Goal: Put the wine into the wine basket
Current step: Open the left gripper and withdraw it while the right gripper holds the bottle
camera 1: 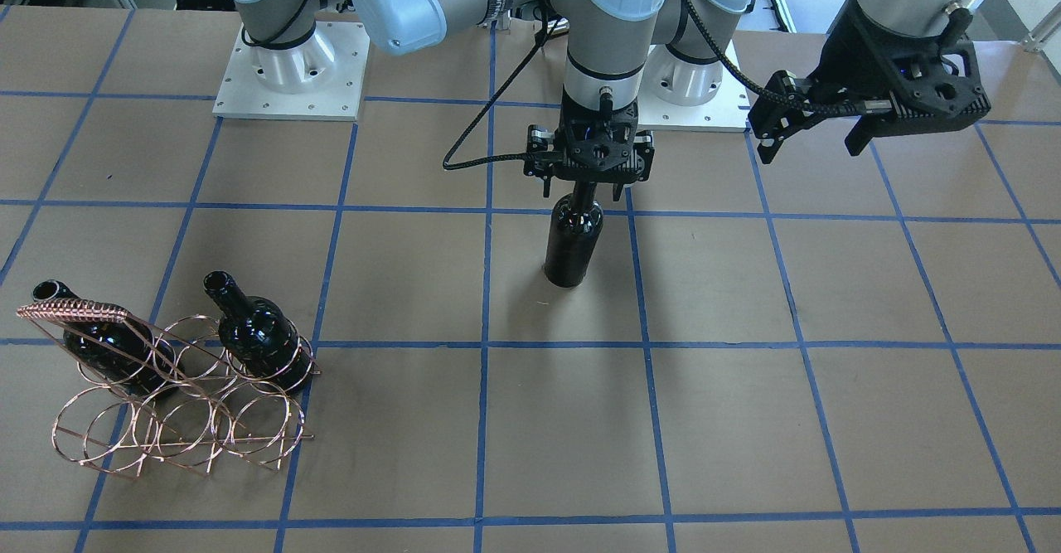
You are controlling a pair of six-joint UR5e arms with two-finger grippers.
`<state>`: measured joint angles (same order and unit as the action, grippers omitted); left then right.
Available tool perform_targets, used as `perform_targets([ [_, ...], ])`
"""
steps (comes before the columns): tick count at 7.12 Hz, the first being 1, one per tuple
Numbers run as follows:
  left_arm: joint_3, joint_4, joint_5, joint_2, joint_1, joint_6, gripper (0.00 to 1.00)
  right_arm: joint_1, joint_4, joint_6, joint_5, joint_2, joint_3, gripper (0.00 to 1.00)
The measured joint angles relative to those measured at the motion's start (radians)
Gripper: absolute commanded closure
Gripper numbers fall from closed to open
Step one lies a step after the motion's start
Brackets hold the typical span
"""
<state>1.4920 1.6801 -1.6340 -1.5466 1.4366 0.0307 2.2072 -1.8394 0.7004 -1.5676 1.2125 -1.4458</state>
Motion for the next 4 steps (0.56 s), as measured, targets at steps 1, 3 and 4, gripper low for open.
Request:
perform_targets([
  [1, 0.001, 0.0, -0.003, 0.0, 0.0, 0.0, 0.0, -0.001, -0.001, -0.001, 0.004, -0.009, 0.0, 0.53],
  [3, 0.004, 0.0, -0.014, 0.0, 0.001, 0.0, 0.0, -0.003, -0.001, -0.006, 0.008, -0.014, 0.0, 0.76],
  [4, 0.005, 0.0, -0.019, 0.0, 0.001, 0.0, 0.0, -0.004, -0.002, -0.006, 0.01, -0.012, 0.001, 0.86],
])
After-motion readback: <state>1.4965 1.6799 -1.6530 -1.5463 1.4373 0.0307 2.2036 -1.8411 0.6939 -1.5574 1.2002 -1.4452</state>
